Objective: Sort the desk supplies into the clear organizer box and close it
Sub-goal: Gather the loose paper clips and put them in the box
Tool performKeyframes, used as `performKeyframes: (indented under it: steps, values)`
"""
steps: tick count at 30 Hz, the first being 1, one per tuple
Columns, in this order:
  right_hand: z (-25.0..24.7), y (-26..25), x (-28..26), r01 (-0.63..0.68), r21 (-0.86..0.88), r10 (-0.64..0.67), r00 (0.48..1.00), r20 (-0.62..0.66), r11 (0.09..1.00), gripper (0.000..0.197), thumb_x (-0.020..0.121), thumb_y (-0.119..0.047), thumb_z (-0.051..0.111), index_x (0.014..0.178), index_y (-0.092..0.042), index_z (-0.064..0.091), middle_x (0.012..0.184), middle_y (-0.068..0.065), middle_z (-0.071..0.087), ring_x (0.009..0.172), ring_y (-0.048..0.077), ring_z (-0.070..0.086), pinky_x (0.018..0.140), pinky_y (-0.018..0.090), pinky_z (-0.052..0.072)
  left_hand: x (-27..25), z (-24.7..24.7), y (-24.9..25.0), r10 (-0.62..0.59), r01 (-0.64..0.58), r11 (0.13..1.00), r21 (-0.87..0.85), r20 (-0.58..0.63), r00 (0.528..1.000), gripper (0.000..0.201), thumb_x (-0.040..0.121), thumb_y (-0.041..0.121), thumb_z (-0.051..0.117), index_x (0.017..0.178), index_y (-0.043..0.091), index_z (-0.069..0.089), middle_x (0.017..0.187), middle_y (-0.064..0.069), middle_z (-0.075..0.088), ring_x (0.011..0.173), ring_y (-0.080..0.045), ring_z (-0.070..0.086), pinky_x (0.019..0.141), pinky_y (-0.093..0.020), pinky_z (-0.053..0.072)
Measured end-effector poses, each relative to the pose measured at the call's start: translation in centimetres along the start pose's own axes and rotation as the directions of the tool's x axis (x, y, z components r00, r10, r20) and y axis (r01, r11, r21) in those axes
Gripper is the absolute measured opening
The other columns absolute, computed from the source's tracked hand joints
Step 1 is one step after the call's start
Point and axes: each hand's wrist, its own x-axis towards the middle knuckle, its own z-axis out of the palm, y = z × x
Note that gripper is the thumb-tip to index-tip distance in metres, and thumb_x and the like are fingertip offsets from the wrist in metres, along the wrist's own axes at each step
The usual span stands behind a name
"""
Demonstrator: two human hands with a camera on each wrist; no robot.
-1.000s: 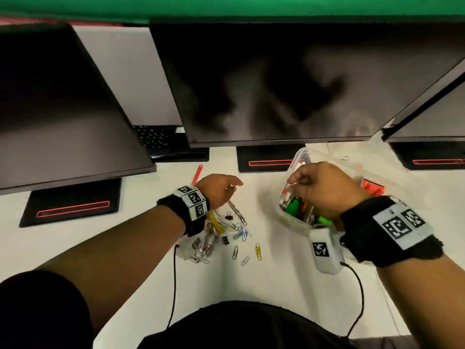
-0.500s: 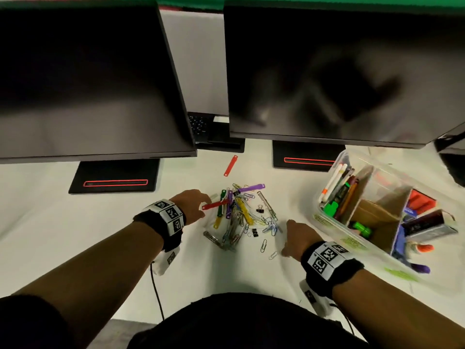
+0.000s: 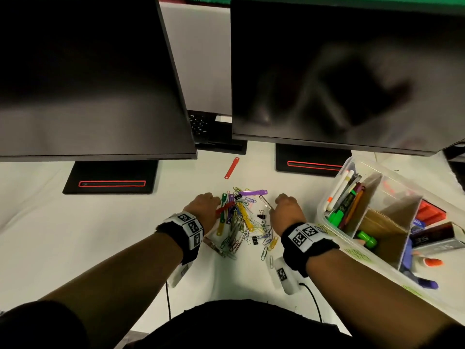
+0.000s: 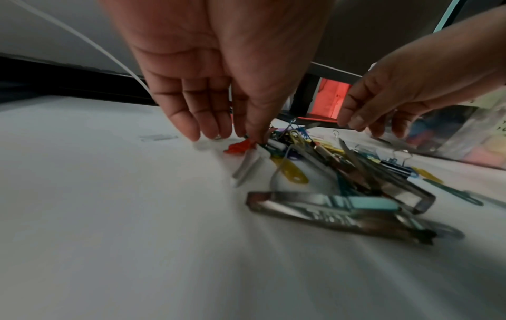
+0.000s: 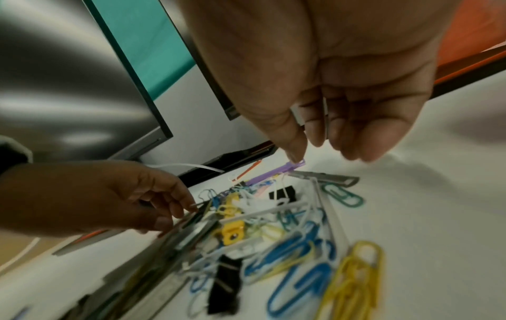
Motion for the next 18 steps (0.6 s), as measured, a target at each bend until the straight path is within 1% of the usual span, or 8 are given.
performKeyframes:
  steps: [1, 3, 6, 8, 10, 12, 15, 18]
  values:
    - [0.0, -0.1, 0.4, -0.023, -0.008, 0.023, 1.000, 0.002, 1.000, 0.036, 0.092, -0.009, 0.050, 0.127, -0.003, 0.046, 0.130, 0.017, 0.047, 0.118, 0.033, 0.052, 0.098, 0.035, 0.043, 0.3, 0.0, 0.2, -0.010, 0.010, 1.000, 0.001, 0.002, 1.000, 0.034, 0.094, 0.027, 0.045, 0.126, 0.013, 0.047, 0.126, -0.010, 0.049, 0.119, -0.026, 0.047, 0.099, -0.038, 0.044]
    - [0.2, -0.1, 1.0, -0.046, -0.051, 0.048, 0.999, 0.026, 0.998, 0.039, 0.092, -0.011, 0.051, 0.130, -0.005, 0.046, 0.131, 0.015, 0.045, 0.121, 0.033, 0.049, 0.099, 0.037, 0.043, 0.8, 0.0, 0.7, -0.039, 0.039, 0.999, -0.008, 0.001, 0.999, 0.035, 0.094, 0.028, 0.046, 0.126, 0.012, 0.047, 0.128, -0.010, 0.050, 0.120, -0.027, 0.048, 0.100, -0.039, 0.044]
    - [0.8, 0.0, 1.4, 0.015, -0.097, -0.011, 0.999, 0.038, 0.995, 0.033, 0.091, -0.010, 0.049, 0.124, -0.003, 0.050, 0.126, 0.016, 0.052, 0.117, 0.033, 0.051, 0.097, 0.036, 0.043, 1.4, 0.1, 1.3, -0.056, 0.056, 0.998, -0.026, -0.006, 0.998, 0.039, 0.092, 0.031, 0.050, 0.126, 0.012, 0.047, 0.130, -0.010, 0.050, 0.121, -0.028, 0.048, 0.100, -0.038, 0.044]
    - [1.0, -0.3, 1.4, 0.057, -0.131, -0.050, 0.997, 0.054, 0.990, 0.029, 0.092, -0.010, 0.045, 0.119, -0.002, 0.054, 0.122, 0.017, 0.057, 0.113, 0.033, 0.054, 0.094, 0.034, 0.043, 1.7, 0.2, 1.7, -0.052, 0.051, 0.998, -0.040, -0.021, 0.998, 0.040, 0.092, 0.036, 0.049, 0.125, 0.013, 0.046, 0.129, -0.010, 0.050, 0.120, -0.027, 0.048, 0.099, -0.037, 0.043]
    - [1.1, -0.6, 1.5, 0.068, -0.134, -0.058, 0.995, 0.081, 0.989, 0.029, 0.092, -0.012, 0.045, 0.117, -0.003, 0.056, 0.121, 0.017, 0.059, 0.112, 0.032, 0.055, 0.094, 0.033, 0.043, 2.0, 0.3, 2.2, -0.049, 0.047, 0.998, -0.052, -0.040, 0.998, 0.041, 0.093, 0.040, 0.047, 0.124, 0.013, 0.046, 0.128, -0.011, 0.050, 0.120, -0.027, 0.048, 0.099, -0.038, 0.043]
    - [1.1, -0.9, 1.6, 0.065, -0.119, -0.054, 0.994, 0.095, 0.991, 0.029, 0.091, -0.013, 0.048, 0.116, -0.004, 0.058, 0.120, 0.017, 0.058, 0.112, 0.032, 0.055, 0.094, 0.033, 0.044, 2.1, 0.4, 2.6, -0.050, 0.047, 0.997, -0.068, -0.053, 0.997, 0.042, 0.093, 0.040, 0.048, 0.125, 0.013, 0.046, 0.127, -0.011, 0.050, 0.119, -0.027, 0.048, 0.099, -0.038, 0.044]
    - [0.8, -1.2, 1.8, 0.056, -0.069, -0.052, 0.997, 0.062, 0.996, 0.027, 0.091, -0.013, 0.047, 0.113, -0.005, 0.061, 0.118, 0.016, 0.061, 0.111, 0.032, 0.057, 0.093, 0.032, 0.046, 2.4, 0.3, 3.1, -0.043, 0.040, 0.996, -0.077, -0.048, 0.998, 0.036, 0.092, 0.029, 0.052, 0.123, 0.010, 0.048, 0.126, -0.012, 0.050, 0.119, -0.028, 0.048, 0.098, -0.037, 0.044]
    - [0.2, -1.5, 2.1, 0.050, 0.074, -0.049, 0.999, -0.011, 0.996, 0.020, 0.091, -0.011, 0.047, 0.103, -0.003, 0.060, 0.107, 0.016, 0.066, 0.102, 0.032, 0.060, 0.082, 0.030, 0.047, 2.5, 0.0, 3.1, -0.029, 0.028, 0.998, -0.063, -0.015, 0.999, 0.034, 0.089, 0.014, 0.054, 0.121, 0.007, 0.048, 0.126, -0.013, 0.050, 0.119, -0.029, 0.048, 0.097, -0.036, 0.043]
